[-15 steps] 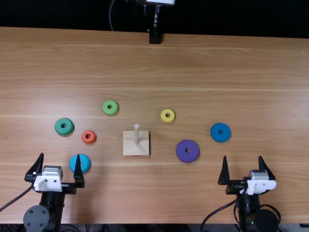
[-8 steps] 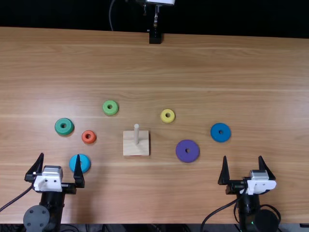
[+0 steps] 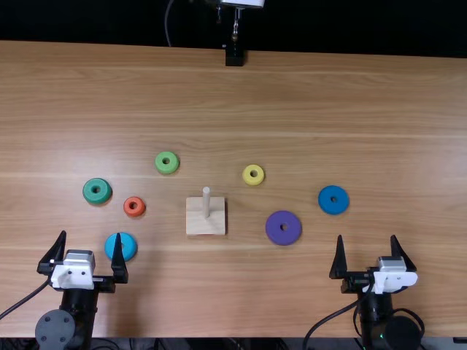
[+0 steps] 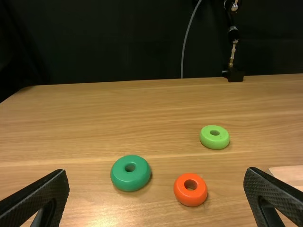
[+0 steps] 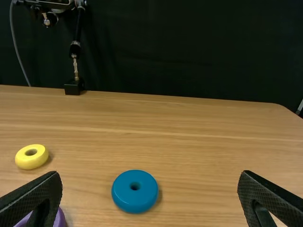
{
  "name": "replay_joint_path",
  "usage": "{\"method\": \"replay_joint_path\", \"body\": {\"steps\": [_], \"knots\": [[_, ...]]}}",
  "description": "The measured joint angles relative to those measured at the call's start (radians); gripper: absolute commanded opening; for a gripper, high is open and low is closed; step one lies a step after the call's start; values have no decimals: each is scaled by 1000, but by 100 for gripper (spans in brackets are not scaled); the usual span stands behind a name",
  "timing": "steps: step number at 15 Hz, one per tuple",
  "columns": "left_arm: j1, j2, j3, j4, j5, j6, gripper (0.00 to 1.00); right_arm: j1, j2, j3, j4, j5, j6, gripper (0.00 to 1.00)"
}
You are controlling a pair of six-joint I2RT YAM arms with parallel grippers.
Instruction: Build the Hanoi tower: stack the rings onto the peg from bottom to top in this color order: purple, dark blue, light blue, dark green, light green, yellow, orange.
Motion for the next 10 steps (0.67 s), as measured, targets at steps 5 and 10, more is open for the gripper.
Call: {"method": "replay_joint_path", "body": {"steps": [5, 10], "knots": [[0, 0, 0, 0, 0, 0, 100, 0, 8, 220, 2, -1, 2, 100], [0, 0, 0, 0, 0, 0, 100, 46, 416, 571, -86, 0, 19, 100]]}}
